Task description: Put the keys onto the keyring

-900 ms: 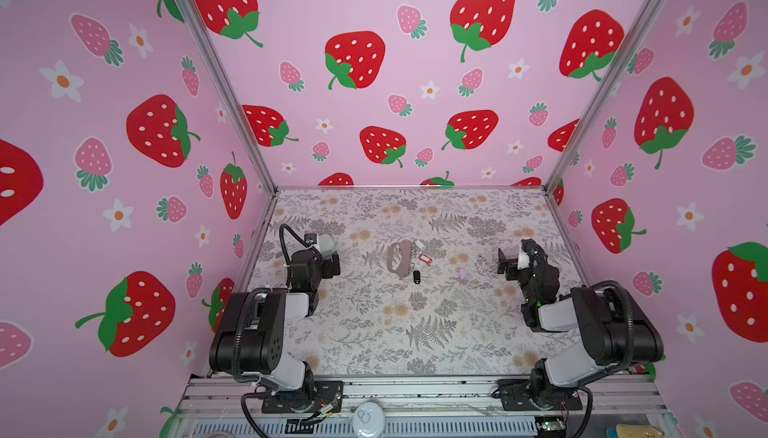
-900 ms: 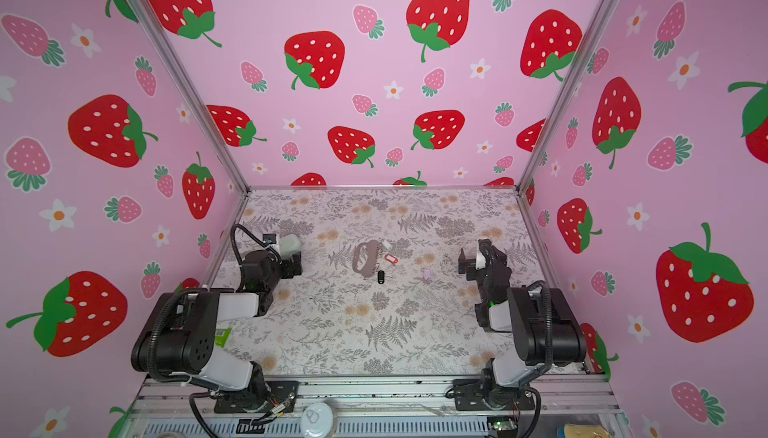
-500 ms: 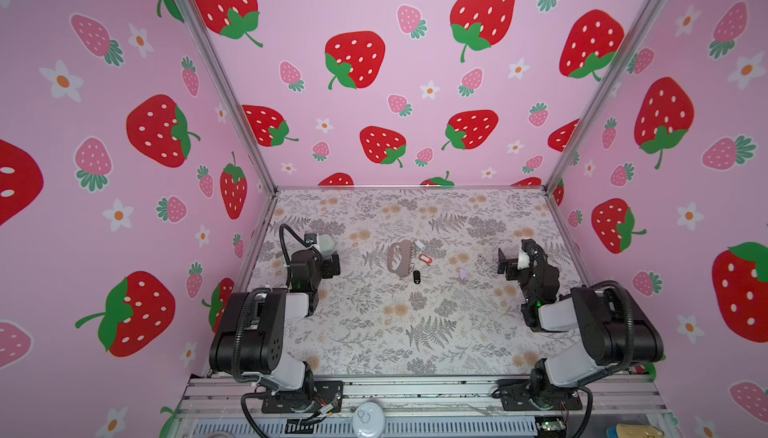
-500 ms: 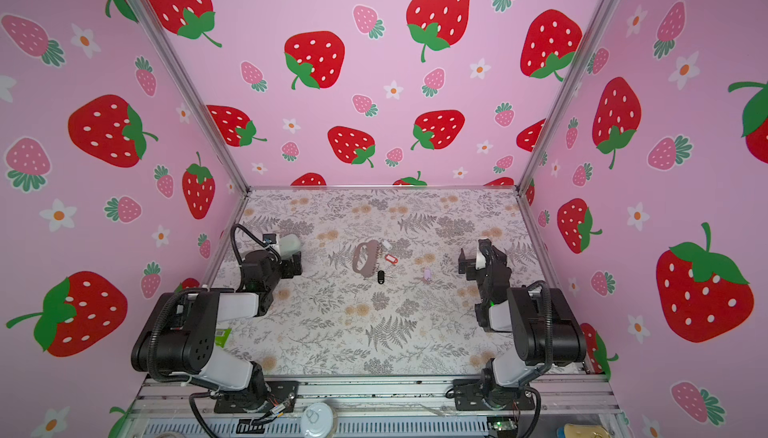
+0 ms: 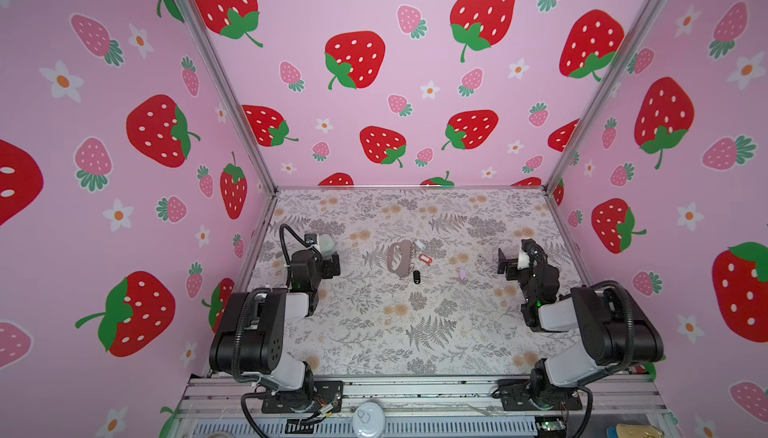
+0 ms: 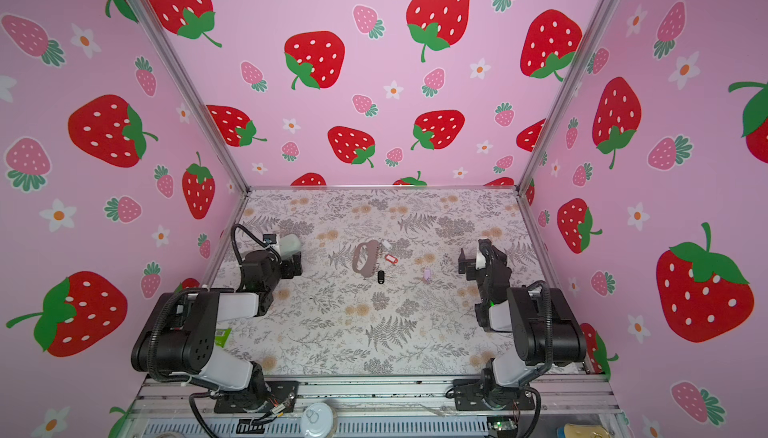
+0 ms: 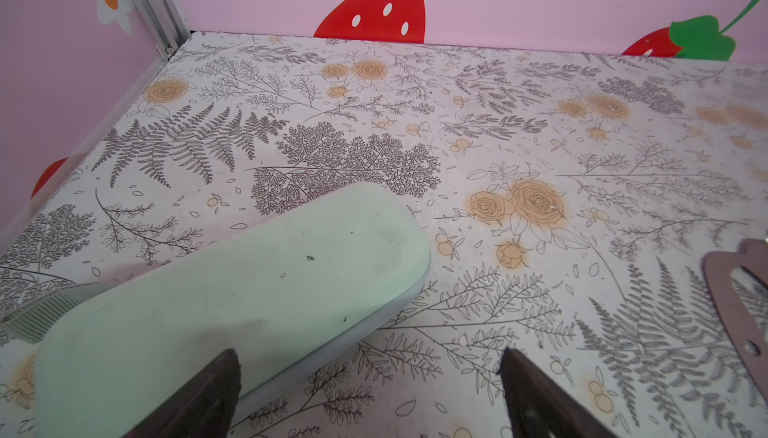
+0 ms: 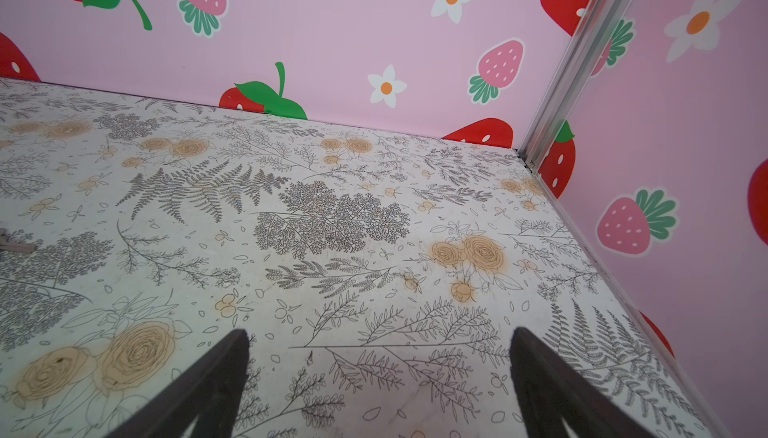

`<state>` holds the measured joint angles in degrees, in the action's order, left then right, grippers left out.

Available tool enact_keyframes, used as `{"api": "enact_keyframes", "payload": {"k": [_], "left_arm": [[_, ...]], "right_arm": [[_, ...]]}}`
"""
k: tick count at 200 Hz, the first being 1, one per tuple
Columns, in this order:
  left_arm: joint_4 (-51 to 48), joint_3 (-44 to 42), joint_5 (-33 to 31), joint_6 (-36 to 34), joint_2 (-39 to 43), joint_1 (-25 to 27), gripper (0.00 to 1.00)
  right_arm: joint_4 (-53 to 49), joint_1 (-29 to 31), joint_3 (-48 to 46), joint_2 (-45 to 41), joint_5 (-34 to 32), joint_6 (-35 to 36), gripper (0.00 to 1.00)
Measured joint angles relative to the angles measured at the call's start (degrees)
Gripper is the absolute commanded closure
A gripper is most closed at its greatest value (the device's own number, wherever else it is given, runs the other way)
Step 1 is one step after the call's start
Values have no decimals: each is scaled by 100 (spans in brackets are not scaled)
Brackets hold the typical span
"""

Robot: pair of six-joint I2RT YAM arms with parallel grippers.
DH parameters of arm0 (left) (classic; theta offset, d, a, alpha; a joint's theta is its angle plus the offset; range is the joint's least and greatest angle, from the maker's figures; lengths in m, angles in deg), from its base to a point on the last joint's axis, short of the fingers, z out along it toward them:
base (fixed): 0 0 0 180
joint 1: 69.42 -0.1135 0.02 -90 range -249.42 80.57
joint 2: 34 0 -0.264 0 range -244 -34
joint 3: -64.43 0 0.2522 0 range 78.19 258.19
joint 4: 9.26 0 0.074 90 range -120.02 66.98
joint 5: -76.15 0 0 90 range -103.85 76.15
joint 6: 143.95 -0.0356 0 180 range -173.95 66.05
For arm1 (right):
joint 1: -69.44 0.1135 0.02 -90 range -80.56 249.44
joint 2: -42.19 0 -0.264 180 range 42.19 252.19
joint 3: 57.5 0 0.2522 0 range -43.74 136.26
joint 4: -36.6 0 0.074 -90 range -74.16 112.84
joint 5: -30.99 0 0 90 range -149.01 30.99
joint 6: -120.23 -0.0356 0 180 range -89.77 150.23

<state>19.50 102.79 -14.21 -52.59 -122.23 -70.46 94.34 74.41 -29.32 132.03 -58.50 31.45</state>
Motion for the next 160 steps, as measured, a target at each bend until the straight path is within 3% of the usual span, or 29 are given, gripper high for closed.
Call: {"api": "enact_keyframes", "payload": {"k": [82,132,160], "left_arm": [[-66,20,-2,11,13,2,4],[-1554,669,-66,103,1115,76,6],[-2107,1051,-44,136,1558,490,6]], "right_arm": [[-24,0,2,-15,0,0,1],[-1209,44,533,-828,184,57,7],[-1779,153,828,-1134,358,52,10]]}}
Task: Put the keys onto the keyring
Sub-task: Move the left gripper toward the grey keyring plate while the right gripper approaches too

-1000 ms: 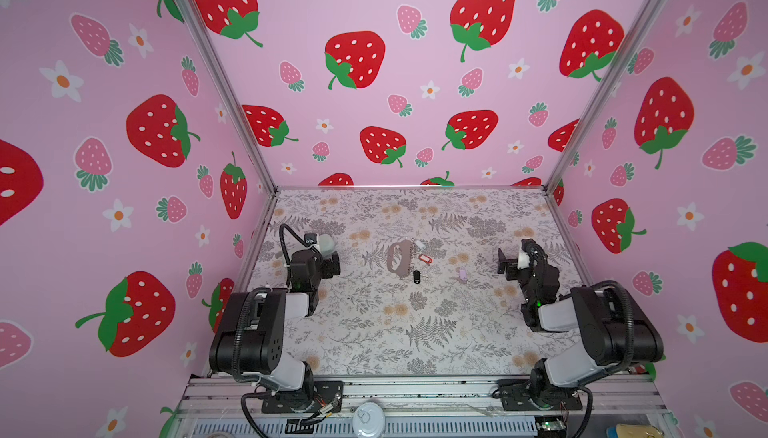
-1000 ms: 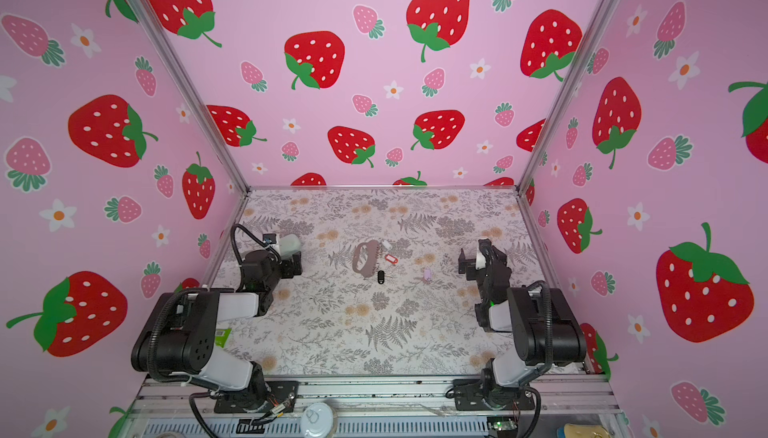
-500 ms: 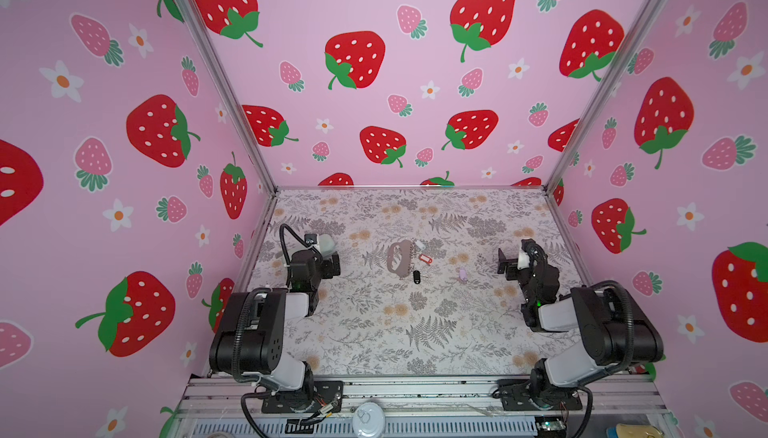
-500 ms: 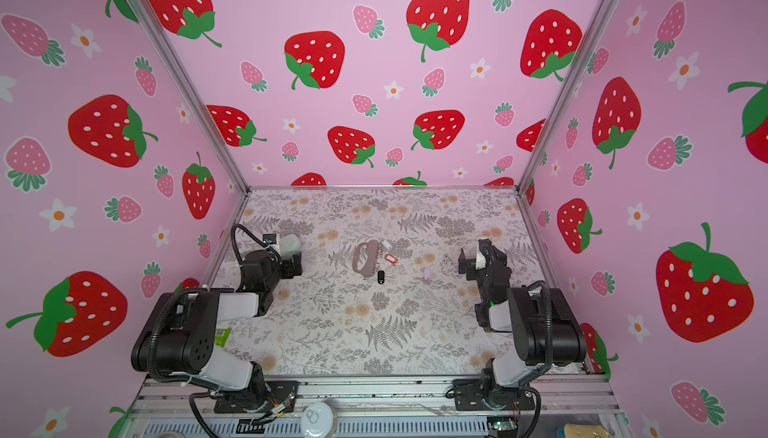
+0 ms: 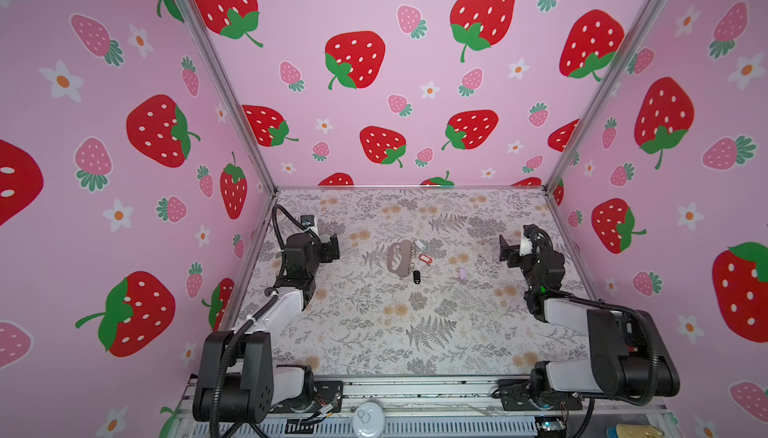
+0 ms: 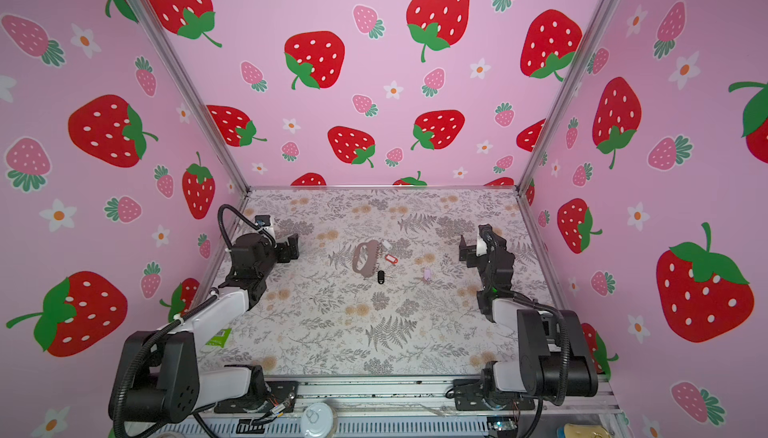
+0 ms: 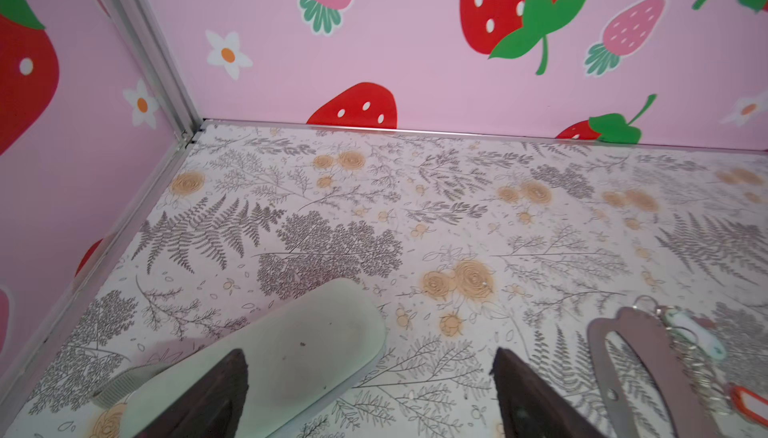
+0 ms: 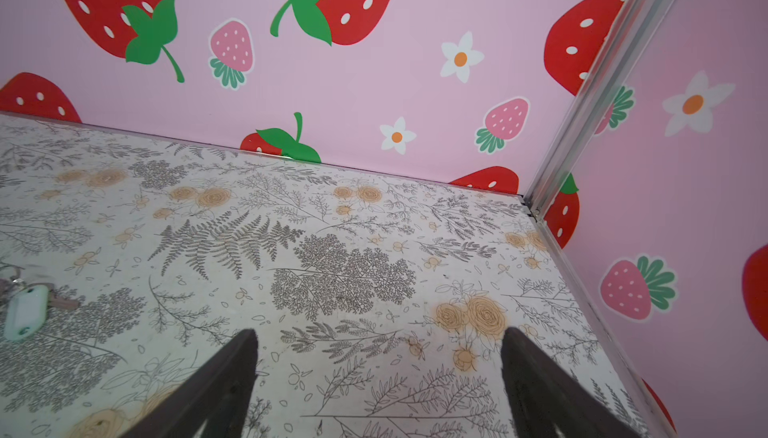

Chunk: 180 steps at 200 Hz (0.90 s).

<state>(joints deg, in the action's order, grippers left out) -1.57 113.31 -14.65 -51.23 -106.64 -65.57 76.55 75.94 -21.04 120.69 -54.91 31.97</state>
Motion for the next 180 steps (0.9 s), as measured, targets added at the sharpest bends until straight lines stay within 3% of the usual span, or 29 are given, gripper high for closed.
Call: {"api": "enact_keyframes", "payload": {"k": [34,53,85,99,125,180], "left_arm": [[-662,304,39,-313,-74,977,8],[-1008,634,90,-605,-387,1523,8],[-1620,1307,168,-1226,-964,2249,19],[-1902,1554,199,-1482,-1180,2459,23],[-2341,1744,341,-1773,-1425,2695,27],[-2861,1869,590,-1803,-1963,2914,45]], "right_arm": [[-535,214,164,-199,348,-61,15],[-754,455,358,-208,662,-44,25],[-938,925,695,-155,1338,199,40],[-997,1086,785,-85,1633,326,46],[-1191,1305,826,13,2037,590,47],[-1456,1456,835,63,2216,890,47]]}}
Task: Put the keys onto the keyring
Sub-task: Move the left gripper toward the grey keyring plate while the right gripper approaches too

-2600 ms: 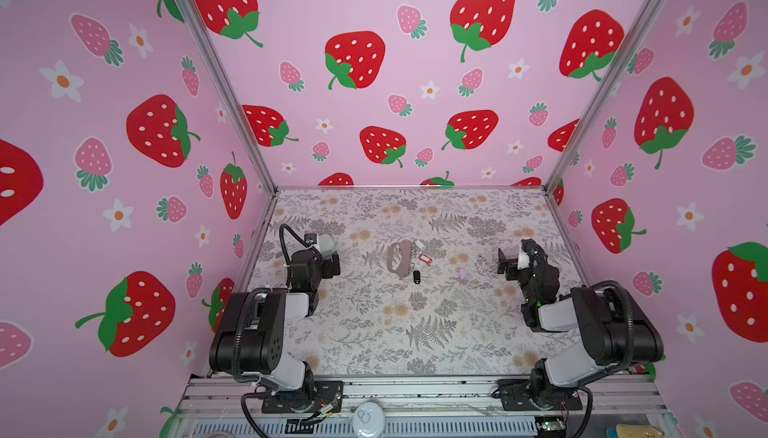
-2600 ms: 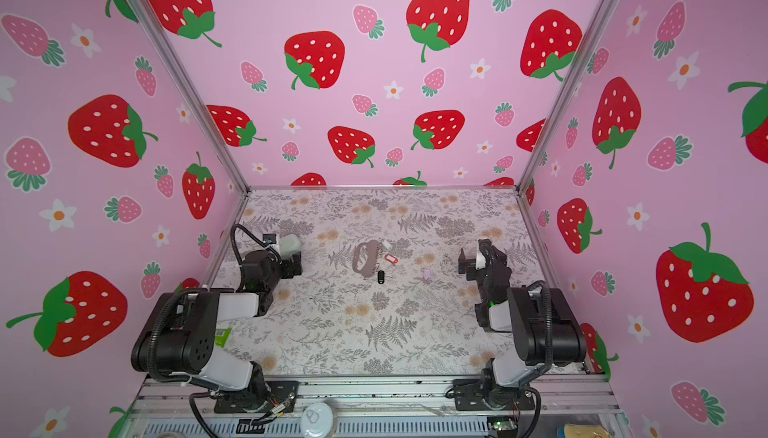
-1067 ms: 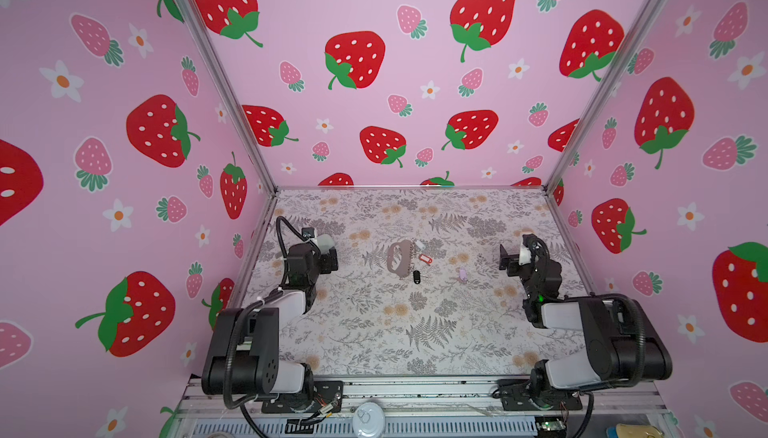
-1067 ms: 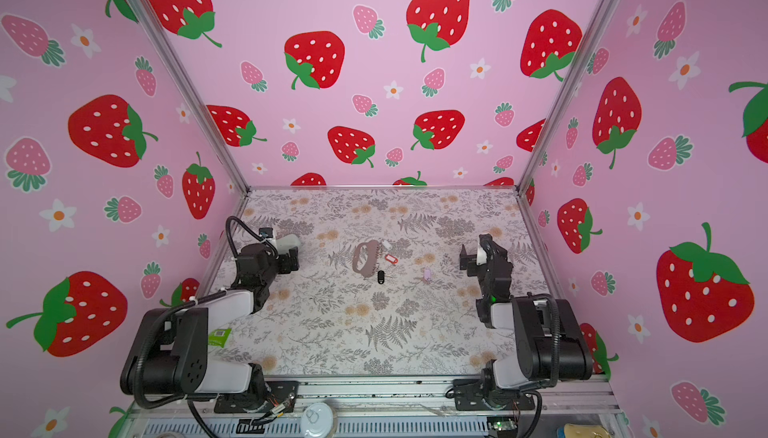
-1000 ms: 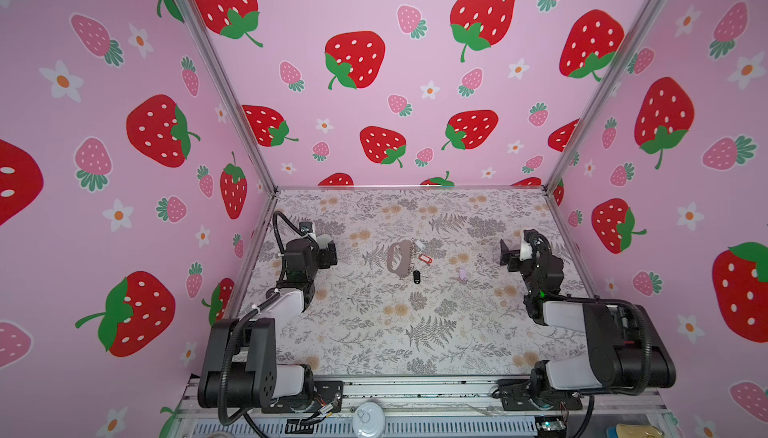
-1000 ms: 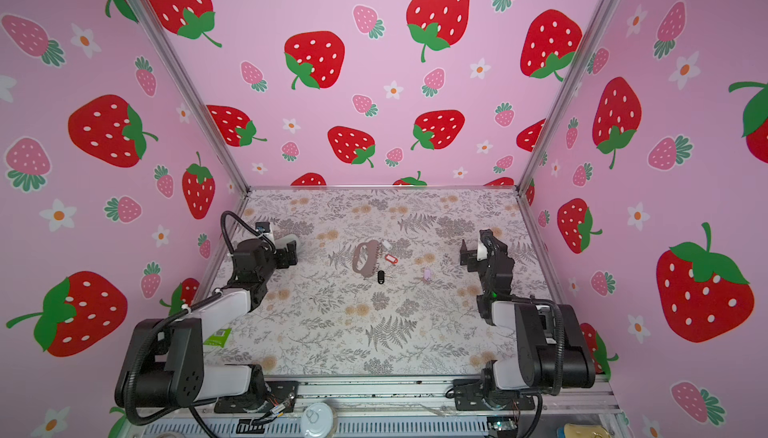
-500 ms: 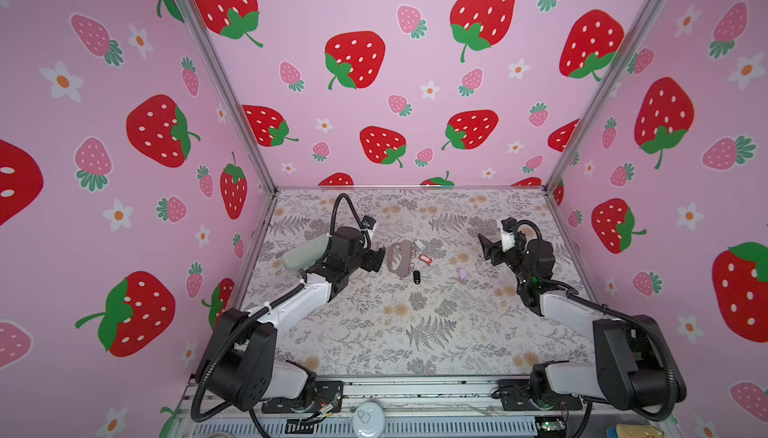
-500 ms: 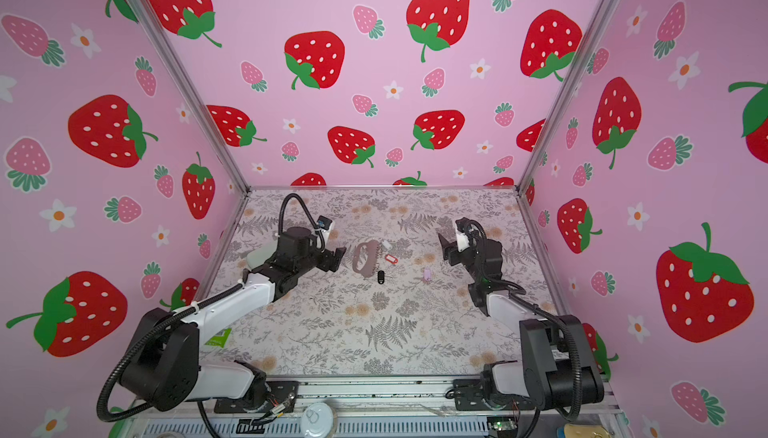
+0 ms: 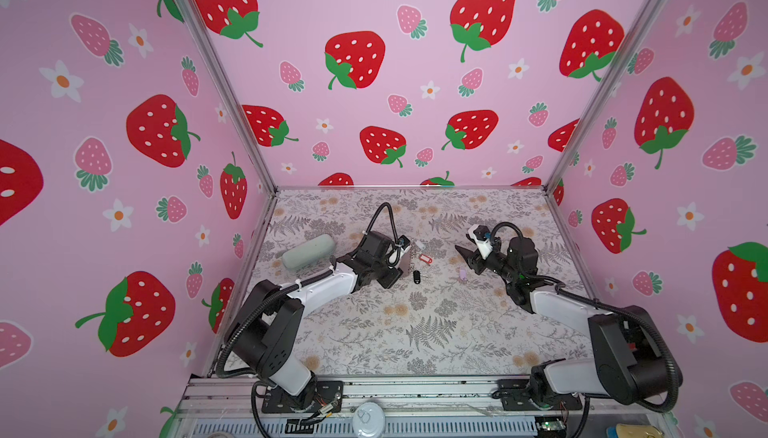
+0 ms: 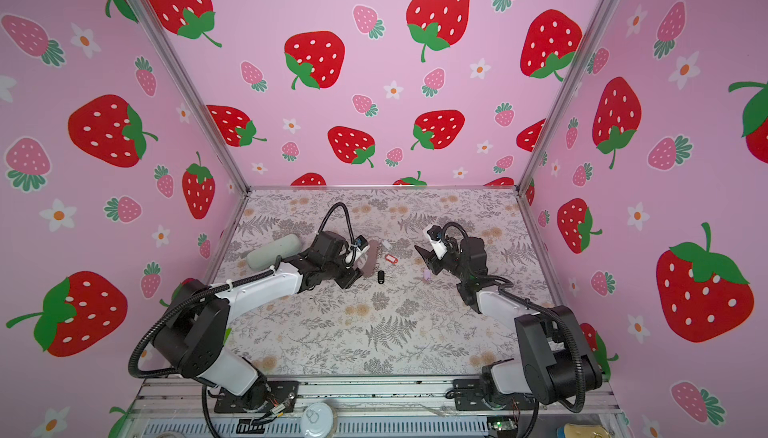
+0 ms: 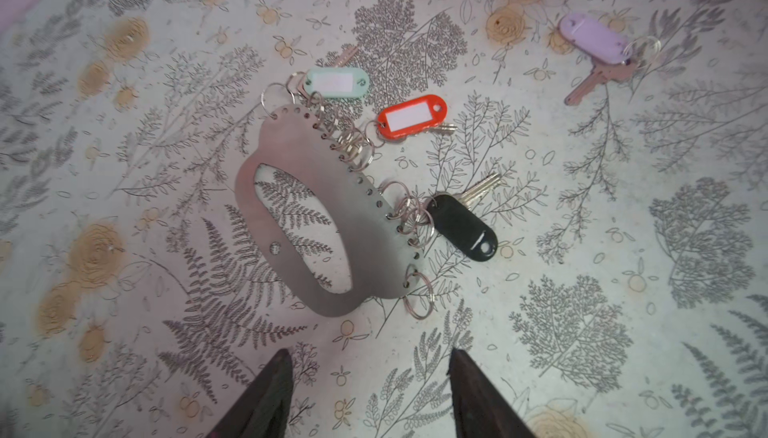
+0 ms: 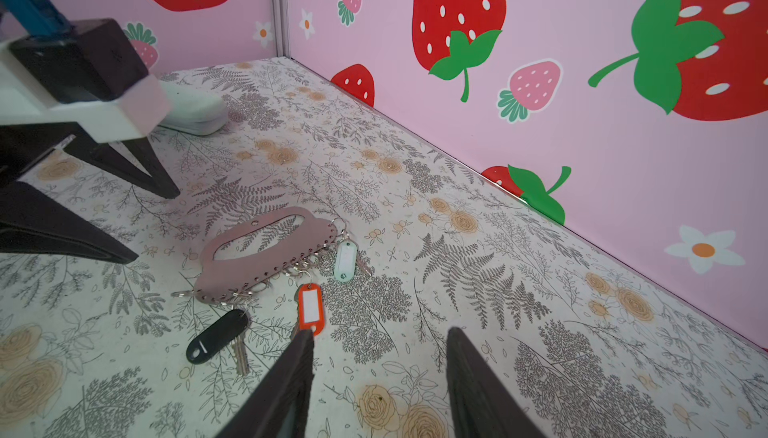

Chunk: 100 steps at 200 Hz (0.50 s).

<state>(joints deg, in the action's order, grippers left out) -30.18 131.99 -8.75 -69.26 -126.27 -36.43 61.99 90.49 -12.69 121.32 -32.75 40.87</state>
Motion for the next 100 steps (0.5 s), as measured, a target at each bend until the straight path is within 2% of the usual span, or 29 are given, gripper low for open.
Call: {"api": "enact_keyframes", "payload": {"k": [58,100], "left_arm": [[-55,59,22,184,-409,212,55],[-11,210,-101,286,-732,310,57]], "right_arm": [[-96,94,35,74,-7,170,48],[-118,96,52,116,-7,258,48]]}}
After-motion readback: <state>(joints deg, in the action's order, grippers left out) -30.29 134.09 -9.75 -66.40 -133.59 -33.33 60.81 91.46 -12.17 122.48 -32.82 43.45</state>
